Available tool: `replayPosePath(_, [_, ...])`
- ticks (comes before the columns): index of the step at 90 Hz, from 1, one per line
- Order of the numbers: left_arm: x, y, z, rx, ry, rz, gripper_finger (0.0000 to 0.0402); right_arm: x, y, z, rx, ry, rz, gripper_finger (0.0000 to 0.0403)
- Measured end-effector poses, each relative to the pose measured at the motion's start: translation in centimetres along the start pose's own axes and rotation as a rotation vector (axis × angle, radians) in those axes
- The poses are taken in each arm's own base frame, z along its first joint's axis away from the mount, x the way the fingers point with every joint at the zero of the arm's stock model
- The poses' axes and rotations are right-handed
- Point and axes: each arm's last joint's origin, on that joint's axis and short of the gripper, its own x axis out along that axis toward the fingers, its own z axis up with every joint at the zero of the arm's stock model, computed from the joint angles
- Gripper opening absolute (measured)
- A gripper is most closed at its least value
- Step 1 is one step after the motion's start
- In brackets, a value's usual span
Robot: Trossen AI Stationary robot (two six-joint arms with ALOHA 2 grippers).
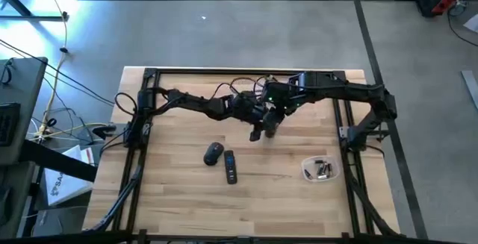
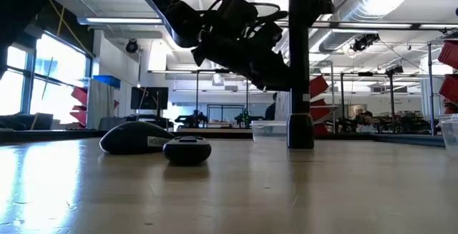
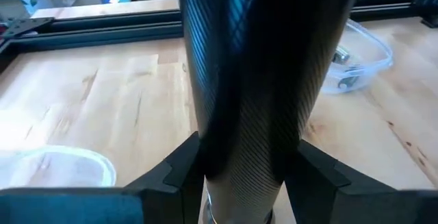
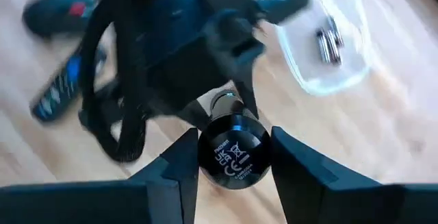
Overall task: Insert battery
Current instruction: Close the flashlight using its cover
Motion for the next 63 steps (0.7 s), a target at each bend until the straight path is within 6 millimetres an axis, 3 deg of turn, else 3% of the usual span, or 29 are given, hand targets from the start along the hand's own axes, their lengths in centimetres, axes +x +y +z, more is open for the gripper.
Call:
replayPosePath(15, [0.0, 0.0, 0.0, 0.018, 0.004, 0.004, 0.0133, 0.1, 0.1, 0.0, 0.280, 0.022, 0.034, 0.0134])
replayPosePath(31, [0.0, -0.1, 0.0, 0.035, -0.003, -0.012, 0.0133, 0.0, -0.2, 0.0, 0.280, 0.061, 0.059, 0.0174])
replayPosePath(45, [0.0, -0.1, 0.0, 0.041, -0.003, -0.020, 0.0137, -2.3, -1.4, 0.7, 0.034, -0.007, 0.104, 0.0214])
replayPosePath(63, [0.0, -0.2, -0.1, 0.036, 0.006, -0.027, 0.0138, -4.3, -1.4, 1.3, -0.565, -0.125, 0.126, 0.0235])
